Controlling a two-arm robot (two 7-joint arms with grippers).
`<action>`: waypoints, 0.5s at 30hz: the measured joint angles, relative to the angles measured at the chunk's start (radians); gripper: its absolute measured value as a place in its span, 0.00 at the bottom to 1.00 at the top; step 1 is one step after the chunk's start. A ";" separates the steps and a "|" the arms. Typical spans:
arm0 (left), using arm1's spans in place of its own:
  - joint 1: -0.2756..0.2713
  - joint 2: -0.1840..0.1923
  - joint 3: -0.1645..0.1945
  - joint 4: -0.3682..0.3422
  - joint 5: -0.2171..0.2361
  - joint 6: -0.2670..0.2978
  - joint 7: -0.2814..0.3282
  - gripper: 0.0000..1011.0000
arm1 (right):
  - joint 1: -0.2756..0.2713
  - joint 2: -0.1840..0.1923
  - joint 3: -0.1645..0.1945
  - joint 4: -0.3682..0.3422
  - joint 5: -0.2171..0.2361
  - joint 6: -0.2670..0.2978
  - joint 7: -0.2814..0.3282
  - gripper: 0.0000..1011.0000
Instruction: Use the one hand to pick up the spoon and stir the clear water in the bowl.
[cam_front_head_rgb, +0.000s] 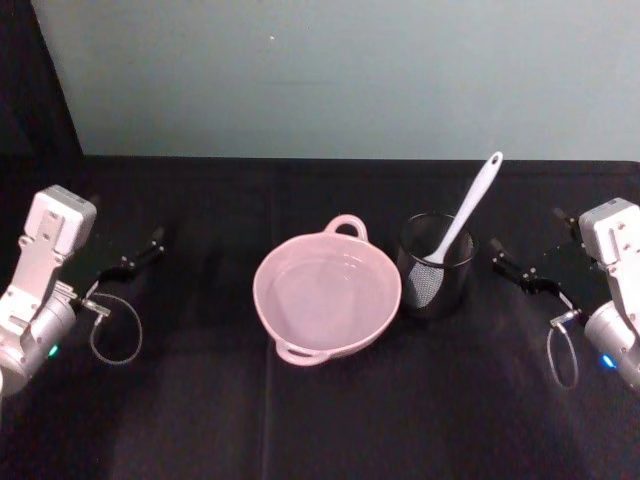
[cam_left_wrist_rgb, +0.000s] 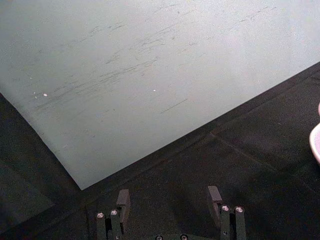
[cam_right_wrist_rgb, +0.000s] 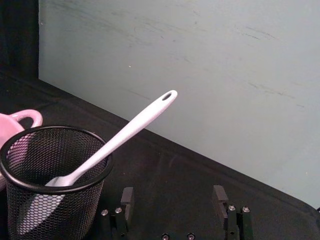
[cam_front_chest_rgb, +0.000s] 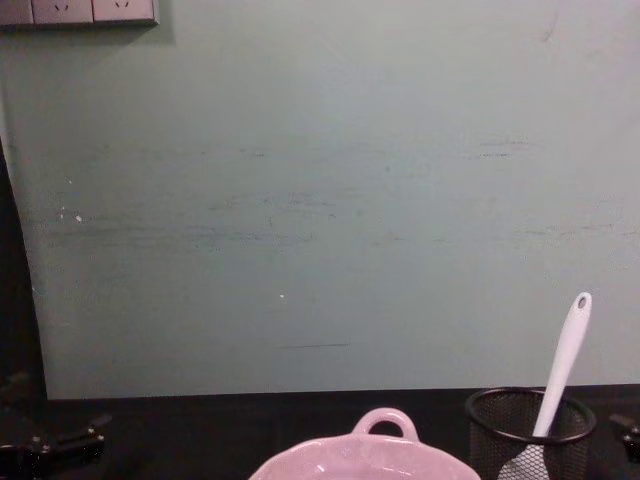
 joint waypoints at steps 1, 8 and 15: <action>0.000 0.000 0.000 0.000 0.000 0.000 0.000 1.00 | 0.000 0.000 0.000 0.000 0.000 0.000 0.000 0.99; 0.000 0.000 0.000 0.000 0.000 0.000 0.000 1.00 | 0.000 0.000 0.000 0.000 0.000 0.000 0.000 0.99; 0.000 0.000 0.000 0.000 0.000 0.000 0.000 1.00 | 0.000 0.000 0.000 0.000 0.000 0.000 0.000 0.99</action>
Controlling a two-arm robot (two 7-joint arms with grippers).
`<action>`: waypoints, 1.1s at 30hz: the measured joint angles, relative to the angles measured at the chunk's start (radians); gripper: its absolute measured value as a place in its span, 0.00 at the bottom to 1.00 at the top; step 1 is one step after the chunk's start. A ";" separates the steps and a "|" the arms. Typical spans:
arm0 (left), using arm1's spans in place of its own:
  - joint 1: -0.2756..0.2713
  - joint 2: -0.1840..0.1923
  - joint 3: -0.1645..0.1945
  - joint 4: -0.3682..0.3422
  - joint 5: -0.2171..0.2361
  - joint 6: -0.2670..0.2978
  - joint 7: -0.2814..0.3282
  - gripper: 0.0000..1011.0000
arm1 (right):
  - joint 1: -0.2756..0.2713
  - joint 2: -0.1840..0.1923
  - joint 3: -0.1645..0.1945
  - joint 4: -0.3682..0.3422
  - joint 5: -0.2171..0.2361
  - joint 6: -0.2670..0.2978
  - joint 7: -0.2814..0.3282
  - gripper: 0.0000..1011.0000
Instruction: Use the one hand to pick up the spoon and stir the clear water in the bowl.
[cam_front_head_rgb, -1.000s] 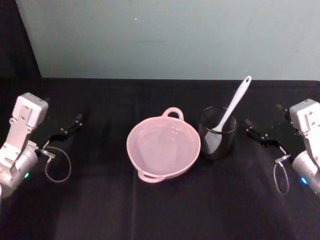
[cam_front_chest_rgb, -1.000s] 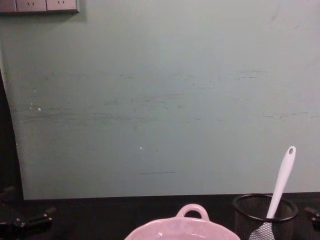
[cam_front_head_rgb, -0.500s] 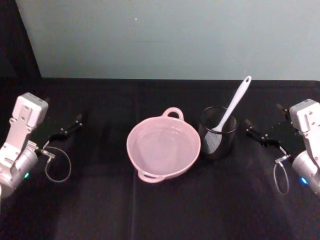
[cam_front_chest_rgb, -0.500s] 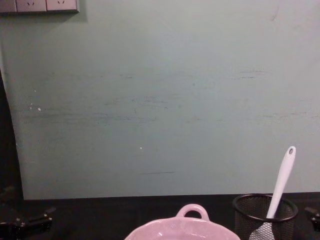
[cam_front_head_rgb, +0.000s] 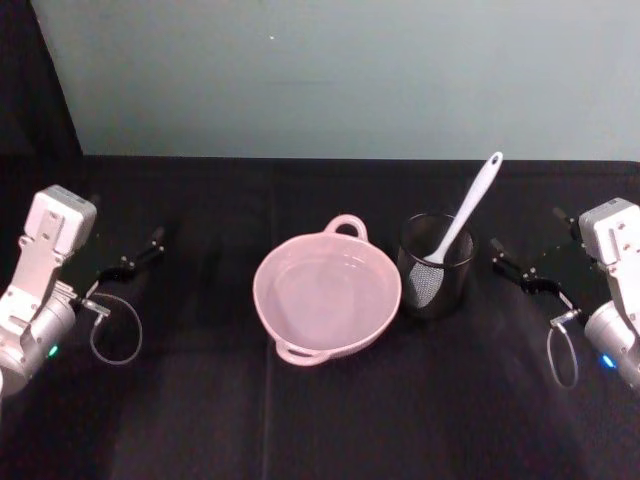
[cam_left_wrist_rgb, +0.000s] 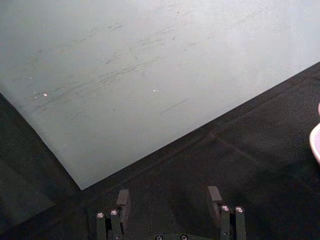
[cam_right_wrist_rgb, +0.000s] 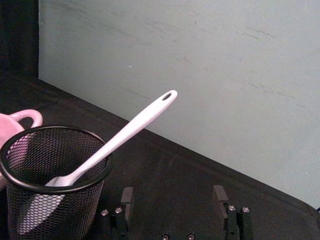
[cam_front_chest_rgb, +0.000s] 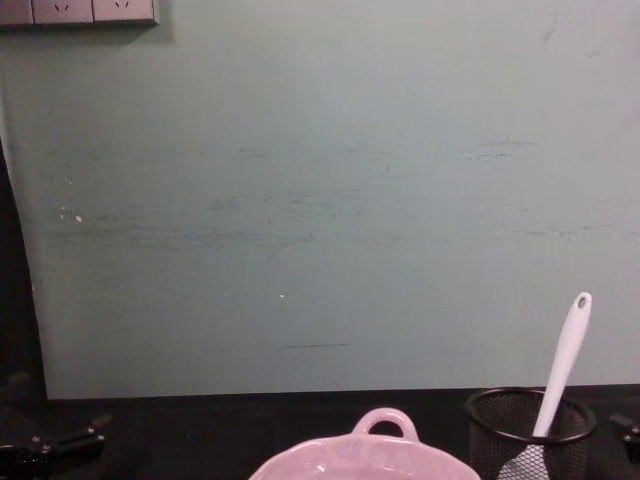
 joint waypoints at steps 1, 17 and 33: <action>0.000 0.000 0.000 0.000 0.000 0.000 0.000 1.00 | 0.000 0.000 0.000 0.000 0.000 0.000 0.000 0.99; 0.000 0.000 0.000 0.000 0.000 0.000 0.000 1.00 | -0.174 0.009 0.150 -0.147 0.174 -0.053 0.029 0.99; 0.000 0.000 0.000 0.000 0.000 0.000 0.000 1.00 | -0.084 -0.140 0.218 -0.079 0.535 0.106 0.260 0.99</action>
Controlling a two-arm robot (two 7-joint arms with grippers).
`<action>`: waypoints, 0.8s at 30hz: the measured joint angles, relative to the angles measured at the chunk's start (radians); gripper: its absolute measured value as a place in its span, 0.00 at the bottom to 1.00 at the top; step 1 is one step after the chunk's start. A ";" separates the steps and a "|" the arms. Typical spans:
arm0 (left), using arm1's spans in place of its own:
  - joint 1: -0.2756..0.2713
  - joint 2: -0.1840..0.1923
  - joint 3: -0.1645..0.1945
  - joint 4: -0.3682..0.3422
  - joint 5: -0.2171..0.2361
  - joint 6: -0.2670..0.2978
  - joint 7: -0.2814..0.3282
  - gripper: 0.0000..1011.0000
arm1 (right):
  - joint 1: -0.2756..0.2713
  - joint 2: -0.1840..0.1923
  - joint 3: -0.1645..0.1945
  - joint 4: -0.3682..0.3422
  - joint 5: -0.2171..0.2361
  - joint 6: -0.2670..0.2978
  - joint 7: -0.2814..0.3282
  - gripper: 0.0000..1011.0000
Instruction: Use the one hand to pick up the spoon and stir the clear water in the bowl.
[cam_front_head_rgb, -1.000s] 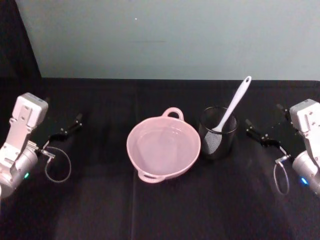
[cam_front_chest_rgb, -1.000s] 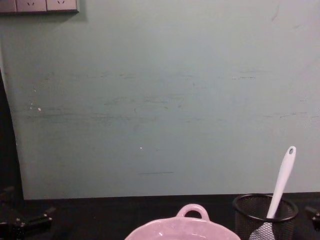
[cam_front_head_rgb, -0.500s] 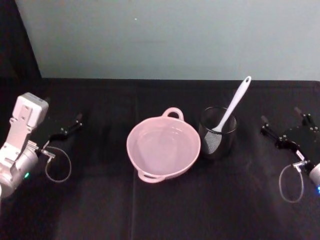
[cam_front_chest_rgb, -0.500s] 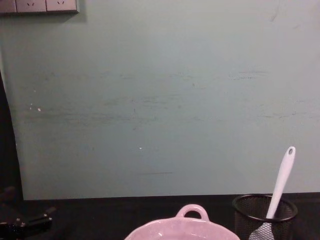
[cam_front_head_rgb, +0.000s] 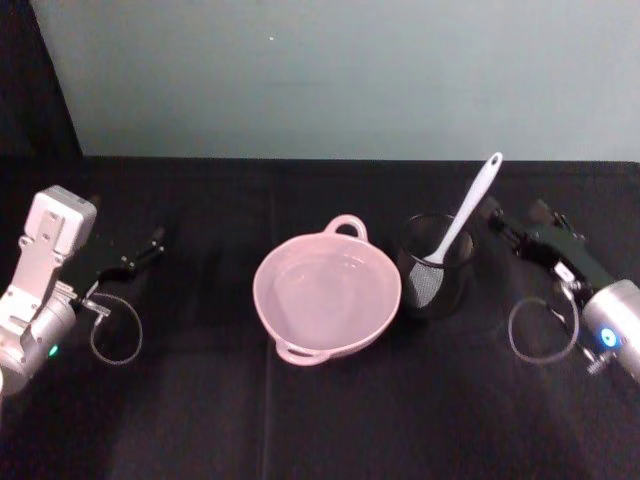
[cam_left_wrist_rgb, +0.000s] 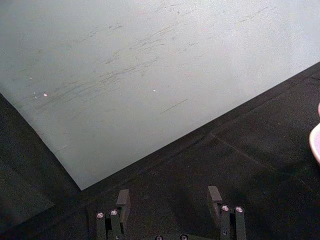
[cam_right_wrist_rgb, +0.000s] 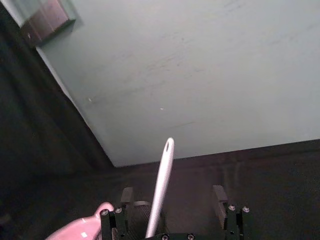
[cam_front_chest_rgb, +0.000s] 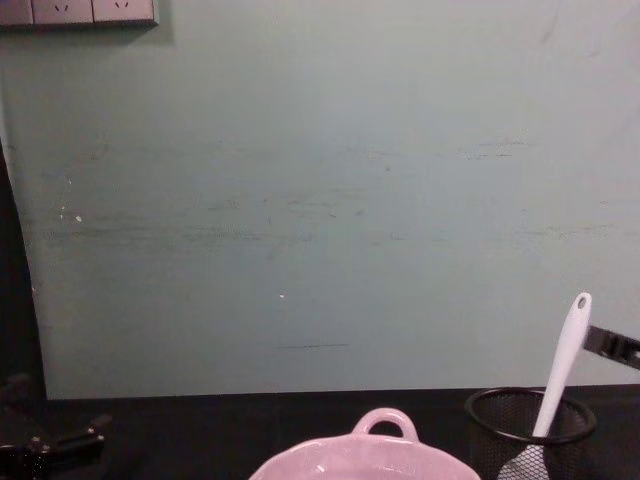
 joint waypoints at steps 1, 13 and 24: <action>0.000 0.000 0.000 0.000 0.000 0.000 0.000 1.00 | 0.024 -0.019 0.005 0.022 0.027 0.025 0.015 0.99; 0.000 0.000 0.000 0.000 0.000 0.000 0.000 1.00 | 0.153 -0.113 0.064 0.146 0.297 0.238 0.047 0.99; 0.000 0.000 0.000 0.000 0.000 0.000 0.000 1.00 | 0.210 -0.129 0.061 0.207 0.407 0.321 0.027 0.99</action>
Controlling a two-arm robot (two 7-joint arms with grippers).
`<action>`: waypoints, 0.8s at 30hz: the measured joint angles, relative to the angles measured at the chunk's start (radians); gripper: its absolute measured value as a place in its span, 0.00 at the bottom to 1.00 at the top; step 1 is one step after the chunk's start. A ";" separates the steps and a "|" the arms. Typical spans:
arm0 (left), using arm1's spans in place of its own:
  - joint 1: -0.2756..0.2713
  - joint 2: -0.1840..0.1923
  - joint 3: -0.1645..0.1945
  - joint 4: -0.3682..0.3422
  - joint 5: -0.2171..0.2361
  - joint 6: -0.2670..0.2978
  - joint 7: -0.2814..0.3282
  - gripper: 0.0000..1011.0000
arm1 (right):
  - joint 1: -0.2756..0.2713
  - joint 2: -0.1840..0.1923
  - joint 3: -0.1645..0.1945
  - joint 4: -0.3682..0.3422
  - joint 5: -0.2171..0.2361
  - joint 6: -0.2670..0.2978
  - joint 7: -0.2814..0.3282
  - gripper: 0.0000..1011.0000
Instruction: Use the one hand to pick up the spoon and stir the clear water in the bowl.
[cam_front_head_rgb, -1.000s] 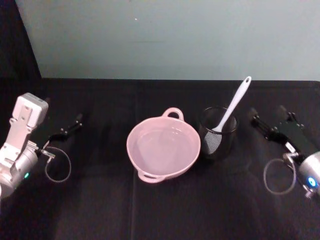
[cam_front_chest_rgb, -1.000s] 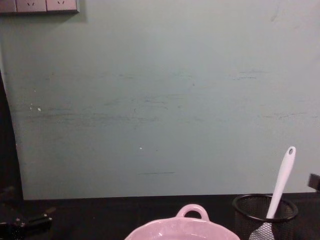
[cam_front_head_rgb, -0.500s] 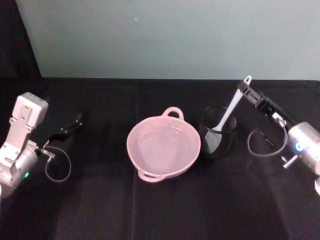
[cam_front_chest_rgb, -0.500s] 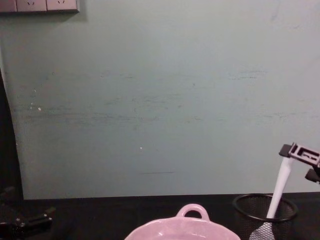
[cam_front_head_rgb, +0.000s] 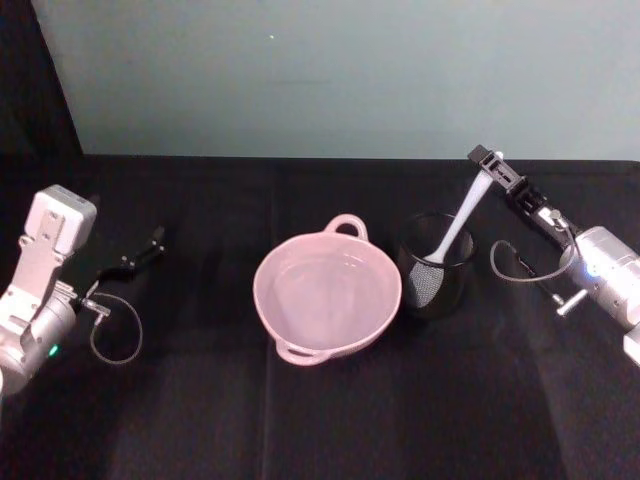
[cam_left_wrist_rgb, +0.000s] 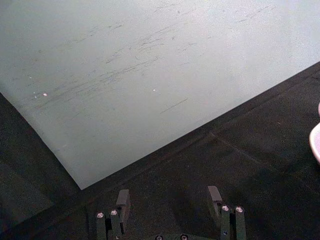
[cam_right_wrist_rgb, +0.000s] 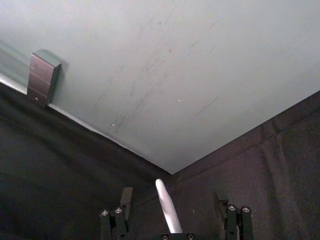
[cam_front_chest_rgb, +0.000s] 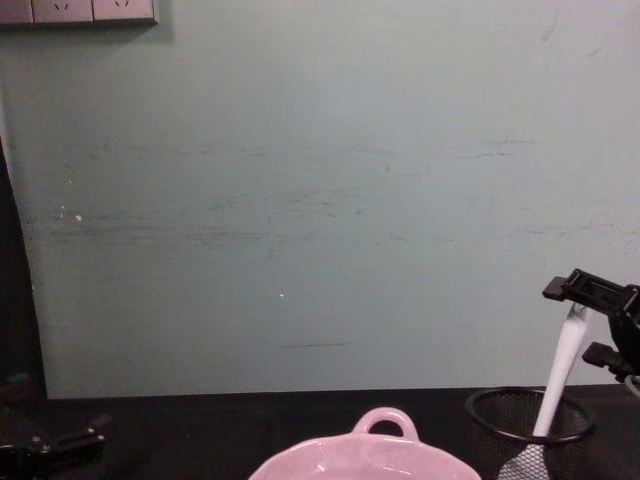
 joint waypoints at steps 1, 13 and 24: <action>0.000 0.000 0.000 0.000 0.000 0.000 0.000 1.00 | 0.002 0.002 -0.004 0.002 -0.002 -0.002 0.001 0.99; 0.000 0.000 0.000 0.000 0.000 0.000 0.000 1.00 | 0.016 0.055 -0.069 0.014 -0.055 -0.074 0.081 0.99; 0.000 0.000 0.000 0.000 0.000 0.000 0.000 1.00 | 0.005 0.101 -0.099 -0.011 -0.071 -0.110 0.096 0.99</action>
